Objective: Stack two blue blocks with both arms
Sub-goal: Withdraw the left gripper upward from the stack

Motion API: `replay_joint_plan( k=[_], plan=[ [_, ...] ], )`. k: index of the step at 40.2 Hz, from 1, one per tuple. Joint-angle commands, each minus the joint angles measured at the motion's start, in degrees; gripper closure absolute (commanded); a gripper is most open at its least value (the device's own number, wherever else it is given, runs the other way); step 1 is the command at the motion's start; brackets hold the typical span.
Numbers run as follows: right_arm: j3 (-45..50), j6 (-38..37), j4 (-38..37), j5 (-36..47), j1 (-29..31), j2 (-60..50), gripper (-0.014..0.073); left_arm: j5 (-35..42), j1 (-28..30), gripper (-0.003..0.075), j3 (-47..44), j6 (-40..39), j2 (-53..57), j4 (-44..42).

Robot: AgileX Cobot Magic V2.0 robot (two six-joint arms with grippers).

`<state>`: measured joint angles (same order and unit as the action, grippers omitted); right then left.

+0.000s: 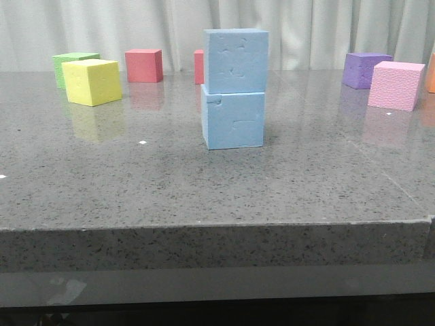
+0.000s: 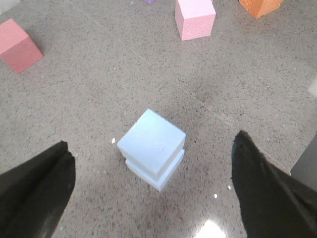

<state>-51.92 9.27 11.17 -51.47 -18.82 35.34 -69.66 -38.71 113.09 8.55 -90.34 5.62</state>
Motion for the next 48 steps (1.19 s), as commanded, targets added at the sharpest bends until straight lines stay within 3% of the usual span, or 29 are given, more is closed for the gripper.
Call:
replay_joint_plan(
  k=[1, 13, 24, 34, 42, 45, 48],
  plan=[
    [-1.29, 0.15, 0.77, 4.08, 0.21, 0.08, -0.0052, 7.11, 0.08, 0.0099, -6.31, -0.8, 8.15, -0.44],
    [-1.29, 0.15, 0.77, 4.08, 0.21, 0.08, -0.0052, 24.63, 6.47, 0.0099, -36.14, -1.22, 29.17, 3.56],
    [-1.29, 0.15, 0.77, 4.08, 0.21, 0.08, -0.0052, 30.85, 14.13, 0.0099, -57.38, -1.22, 49.13, 3.69],
    [-1.29, 0.15, 0.77, 4.27, 0.21, 0.08, -0.0052, 30.85, 14.38, 0.0099, -67.36, -1.22, 60.26, 5.37],
    [-1.29, 0.15, 0.77, 4.19, 0.21, 0.08, -0.0052, 30.85, 14.38, 0.0104, -69.57, -1.3, 61.52, 5.82],
    [-1.29, 0.15, 0.77, 3.73, 0.21, 0.08, -0.0051, 31.26, 14.38, 0.016, -69.66, -1.3, 61.52, 6.38],
    [-1.29, 0.15, 0.77, 3.58, 0.21, 0.08, -0.001, 31.64, 14.38, 0.0291, -69.66, -1.3, 61.52, 6.66]
  ],
)
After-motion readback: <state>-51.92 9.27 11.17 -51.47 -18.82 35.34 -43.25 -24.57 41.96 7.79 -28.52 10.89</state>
